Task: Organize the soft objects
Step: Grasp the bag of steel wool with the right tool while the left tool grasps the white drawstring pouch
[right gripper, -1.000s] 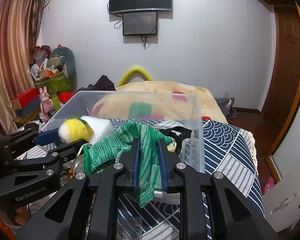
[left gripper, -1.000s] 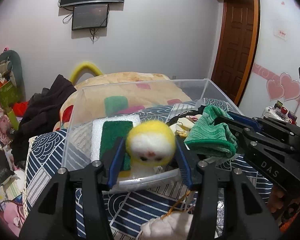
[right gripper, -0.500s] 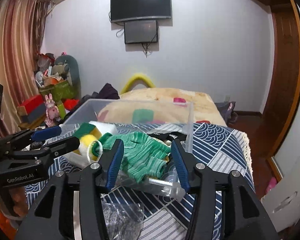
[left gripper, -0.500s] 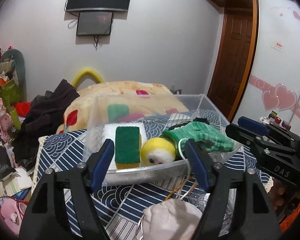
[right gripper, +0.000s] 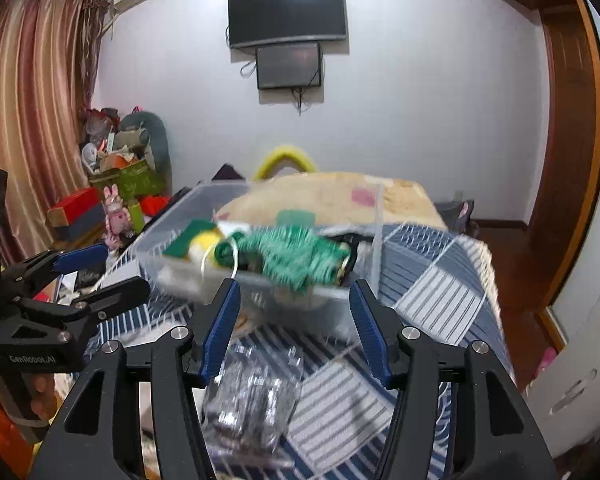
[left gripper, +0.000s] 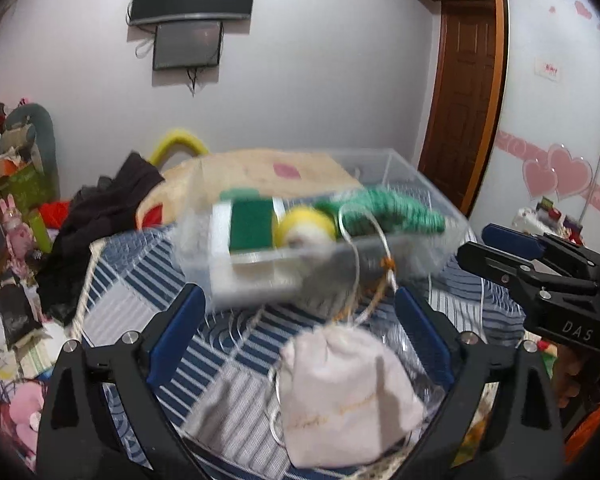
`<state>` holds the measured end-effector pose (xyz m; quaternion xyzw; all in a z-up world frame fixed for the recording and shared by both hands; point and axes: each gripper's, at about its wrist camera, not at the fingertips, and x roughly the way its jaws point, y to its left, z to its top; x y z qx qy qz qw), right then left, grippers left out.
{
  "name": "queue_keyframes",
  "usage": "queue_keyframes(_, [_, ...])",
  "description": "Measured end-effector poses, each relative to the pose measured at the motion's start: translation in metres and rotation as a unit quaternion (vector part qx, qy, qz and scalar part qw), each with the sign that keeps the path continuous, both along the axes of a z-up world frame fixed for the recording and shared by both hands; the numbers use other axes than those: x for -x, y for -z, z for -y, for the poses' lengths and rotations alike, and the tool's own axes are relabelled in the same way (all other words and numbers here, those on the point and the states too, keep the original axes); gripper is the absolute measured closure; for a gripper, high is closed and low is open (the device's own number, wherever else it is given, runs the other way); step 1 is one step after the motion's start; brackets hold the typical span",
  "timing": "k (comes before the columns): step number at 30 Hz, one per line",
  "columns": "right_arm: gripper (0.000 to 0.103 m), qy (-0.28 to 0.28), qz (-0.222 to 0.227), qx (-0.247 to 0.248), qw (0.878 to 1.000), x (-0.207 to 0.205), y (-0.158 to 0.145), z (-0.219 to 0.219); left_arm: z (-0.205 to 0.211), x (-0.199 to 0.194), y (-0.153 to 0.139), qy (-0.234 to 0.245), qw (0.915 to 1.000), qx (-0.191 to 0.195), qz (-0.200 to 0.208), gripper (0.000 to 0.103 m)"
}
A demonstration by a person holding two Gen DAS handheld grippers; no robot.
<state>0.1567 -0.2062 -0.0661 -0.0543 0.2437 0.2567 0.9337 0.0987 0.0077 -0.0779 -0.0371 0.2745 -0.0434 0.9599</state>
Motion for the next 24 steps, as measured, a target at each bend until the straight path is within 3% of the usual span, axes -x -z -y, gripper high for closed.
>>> queue_keyframes(14, [0.050, -0.030, -0.087, 0.036, 0.995, 0.004, 0.059, -0.018, 0.012, 0.000, 0.061, 0.022, 0.9953, 0.025, -0.090, 0.008])
queue_keyframes(19, [0.051, -0.036, -0.106, 0.032, 0.993, 0.005, 0.069, -0.016, 0.015, 0.004, 0.067, 0.026, 0.9954, 0.026, -0.088, 0.023])
queue_keyframes(24, [0.072, -0.059, -0.105, 0.032, 0.992, 0.011, 0.068, -0.019, 0.023, 0.006, 0.065, 0.044, 0.9953, 0.020, -0.084, 0.057])
